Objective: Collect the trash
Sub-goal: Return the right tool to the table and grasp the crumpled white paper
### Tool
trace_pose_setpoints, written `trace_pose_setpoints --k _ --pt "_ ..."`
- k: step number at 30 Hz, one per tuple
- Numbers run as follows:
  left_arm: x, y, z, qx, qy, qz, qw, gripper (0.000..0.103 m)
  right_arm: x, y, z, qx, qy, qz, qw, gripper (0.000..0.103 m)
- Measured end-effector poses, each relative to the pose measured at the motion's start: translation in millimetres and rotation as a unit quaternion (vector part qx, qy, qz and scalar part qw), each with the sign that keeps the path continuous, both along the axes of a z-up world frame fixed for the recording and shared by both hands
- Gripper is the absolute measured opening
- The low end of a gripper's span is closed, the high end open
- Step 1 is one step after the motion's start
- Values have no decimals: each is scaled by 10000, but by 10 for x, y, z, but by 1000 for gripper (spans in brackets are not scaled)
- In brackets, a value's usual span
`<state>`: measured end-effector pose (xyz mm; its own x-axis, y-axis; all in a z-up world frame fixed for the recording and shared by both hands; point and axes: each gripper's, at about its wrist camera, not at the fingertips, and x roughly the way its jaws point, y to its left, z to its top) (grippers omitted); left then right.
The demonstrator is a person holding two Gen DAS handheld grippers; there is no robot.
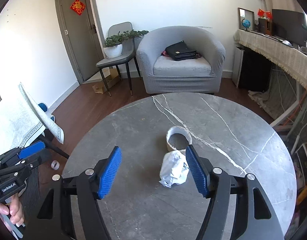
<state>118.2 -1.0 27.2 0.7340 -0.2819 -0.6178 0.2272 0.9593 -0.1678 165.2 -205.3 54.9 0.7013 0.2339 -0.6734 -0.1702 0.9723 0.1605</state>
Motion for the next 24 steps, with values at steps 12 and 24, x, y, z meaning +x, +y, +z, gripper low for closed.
trace_pose_setpoints --k 12,24 --pt "197 -363 -77 3 143 -79 9999 68 102 -112 -365 -67 601 150 9981 70" --pt "567 -808 -107 332 266 -481 9979 70 58 -432 -319 14 536 293 9981 38"
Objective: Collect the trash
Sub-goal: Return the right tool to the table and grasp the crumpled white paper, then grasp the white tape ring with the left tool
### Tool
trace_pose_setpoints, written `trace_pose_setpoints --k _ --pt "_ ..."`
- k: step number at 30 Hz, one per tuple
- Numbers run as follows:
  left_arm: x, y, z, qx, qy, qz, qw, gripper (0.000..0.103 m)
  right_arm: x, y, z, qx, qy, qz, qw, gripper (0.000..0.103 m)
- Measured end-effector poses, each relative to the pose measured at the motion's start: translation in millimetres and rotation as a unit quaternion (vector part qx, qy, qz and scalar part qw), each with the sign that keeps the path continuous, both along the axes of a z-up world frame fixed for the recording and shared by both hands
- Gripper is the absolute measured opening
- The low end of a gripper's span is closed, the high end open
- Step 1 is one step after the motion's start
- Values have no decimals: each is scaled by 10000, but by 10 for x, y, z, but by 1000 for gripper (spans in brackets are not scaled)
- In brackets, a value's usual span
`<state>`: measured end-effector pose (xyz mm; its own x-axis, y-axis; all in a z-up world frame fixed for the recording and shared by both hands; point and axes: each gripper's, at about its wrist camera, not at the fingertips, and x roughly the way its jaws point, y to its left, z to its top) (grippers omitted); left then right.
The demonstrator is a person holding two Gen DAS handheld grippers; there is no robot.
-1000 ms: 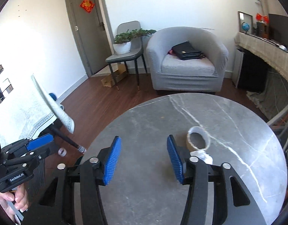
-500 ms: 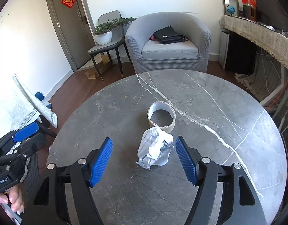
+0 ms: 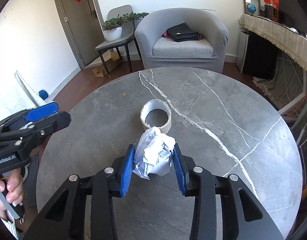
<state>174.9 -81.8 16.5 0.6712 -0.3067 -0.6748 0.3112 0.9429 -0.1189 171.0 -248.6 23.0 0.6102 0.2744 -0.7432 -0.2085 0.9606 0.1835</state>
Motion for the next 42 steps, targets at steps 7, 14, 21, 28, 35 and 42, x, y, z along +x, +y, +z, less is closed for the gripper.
trace_pose_setpoints --k 7,14,21,28,35,42 --pt "157 -404 -72 -82 224 -171 9996 70 -151 -401 178 161 -216 -210 9994 38" --pt "285 -821 -212 85 358 -289 9989 71 -186 -882 157 534 -165 -625 9965 38" --pt "413 -1103 -345 320 440 -336 9980 71 -256 -1093 140 623 -183 -737 9952 38" --pt "562 -1147 -407 488 550 -138 9972 64 -273 -1082 139 668 -184 -665 9954 38" --pt "521 -1024 -403 431 580 -107 9973 49 -311 -988 180 603 -225 -522 9966 38" --pt "204 -723 -283 364 494 8 9981 49 -304 -830 203 622 -246 -337 9972 38"
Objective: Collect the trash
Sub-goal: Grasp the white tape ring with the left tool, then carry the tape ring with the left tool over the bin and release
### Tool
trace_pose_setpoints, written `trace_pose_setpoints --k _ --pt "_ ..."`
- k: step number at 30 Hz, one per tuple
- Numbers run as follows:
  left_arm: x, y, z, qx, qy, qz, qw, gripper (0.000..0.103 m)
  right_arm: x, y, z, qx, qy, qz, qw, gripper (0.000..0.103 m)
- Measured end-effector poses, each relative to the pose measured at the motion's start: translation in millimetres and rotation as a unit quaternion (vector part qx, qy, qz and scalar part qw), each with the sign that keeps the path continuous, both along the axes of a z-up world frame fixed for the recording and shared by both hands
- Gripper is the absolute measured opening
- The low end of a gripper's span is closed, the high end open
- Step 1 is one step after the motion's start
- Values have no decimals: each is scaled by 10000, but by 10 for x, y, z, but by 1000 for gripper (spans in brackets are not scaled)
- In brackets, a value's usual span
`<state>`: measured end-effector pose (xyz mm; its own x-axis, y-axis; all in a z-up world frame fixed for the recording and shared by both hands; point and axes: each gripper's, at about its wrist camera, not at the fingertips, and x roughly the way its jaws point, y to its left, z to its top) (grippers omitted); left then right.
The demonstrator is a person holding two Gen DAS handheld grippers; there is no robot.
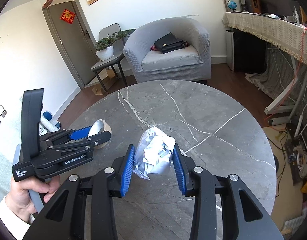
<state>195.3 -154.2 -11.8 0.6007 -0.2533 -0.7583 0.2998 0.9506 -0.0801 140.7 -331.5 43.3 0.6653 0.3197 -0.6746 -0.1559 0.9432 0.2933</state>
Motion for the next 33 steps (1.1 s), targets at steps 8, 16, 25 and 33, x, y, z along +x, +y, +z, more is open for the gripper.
trace_pose_setpoints --k 8,16,25,33 --pt "-321 559 60 -135 -50 323 9994 49 36 449 52 21 -42 529 9986 38" --pt "-504 1255 46 -238 5 818 9964 49 124 1073 61 39 -25 1112 9938 38" --pt "-640 1993 25 -262 51 1332 9907 49 179 1988 118 -42 -75 1771 9842 38" --pt "-762 2492 -104 -253 184 1621 9863 49 202 2705 142 -104 -122 2239 9745 38"
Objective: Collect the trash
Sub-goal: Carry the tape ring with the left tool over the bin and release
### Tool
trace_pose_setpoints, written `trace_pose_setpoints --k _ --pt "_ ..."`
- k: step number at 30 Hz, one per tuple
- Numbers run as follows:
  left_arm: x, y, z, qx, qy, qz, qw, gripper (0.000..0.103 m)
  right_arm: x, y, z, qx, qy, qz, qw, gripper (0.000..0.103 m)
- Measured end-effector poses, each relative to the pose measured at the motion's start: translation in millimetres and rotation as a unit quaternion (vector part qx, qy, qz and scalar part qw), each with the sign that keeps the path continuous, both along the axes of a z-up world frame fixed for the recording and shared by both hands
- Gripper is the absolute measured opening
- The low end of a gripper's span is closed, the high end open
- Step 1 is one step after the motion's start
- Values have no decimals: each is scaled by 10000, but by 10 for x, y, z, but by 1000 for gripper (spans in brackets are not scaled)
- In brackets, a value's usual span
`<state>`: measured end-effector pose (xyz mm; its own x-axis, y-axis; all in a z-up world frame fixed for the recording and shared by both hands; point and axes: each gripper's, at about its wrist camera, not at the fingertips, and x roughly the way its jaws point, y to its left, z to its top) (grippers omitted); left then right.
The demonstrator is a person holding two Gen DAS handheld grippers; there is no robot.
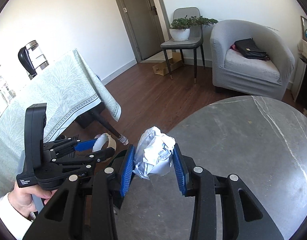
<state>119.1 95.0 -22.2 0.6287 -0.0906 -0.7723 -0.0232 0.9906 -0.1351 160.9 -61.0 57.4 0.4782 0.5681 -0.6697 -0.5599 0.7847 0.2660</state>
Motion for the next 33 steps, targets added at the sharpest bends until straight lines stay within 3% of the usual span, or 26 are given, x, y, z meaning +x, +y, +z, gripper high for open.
trace_pose_setpoints --k 6,10,14,23,28,33 --pt "-77 376 -178 45 235 175 9996 49 13 426 -77 -124 54 300 9995 38" --pt "-92 539 -370 342 595 215 9974 49 -23 648 -101 -147 71 487 9987 38" --pt "-118 735 -614 361 1015 269 9938 49 -42 837 -111 -178 78 613 9979 38" --pt "-161 1104 -1073 -236 1744 368 9837 49 -109 1329 -180 -296 111 905 9954 38" --pt "-188 1227 -1289 -385 2133 429 9753 50 -108 1527 -282 -402 212 1015 9938 38" --pt "-224 1286 -1331 -395 2240 420 9729 58 -75 1704 -462 -585 352 1079 9918 38"
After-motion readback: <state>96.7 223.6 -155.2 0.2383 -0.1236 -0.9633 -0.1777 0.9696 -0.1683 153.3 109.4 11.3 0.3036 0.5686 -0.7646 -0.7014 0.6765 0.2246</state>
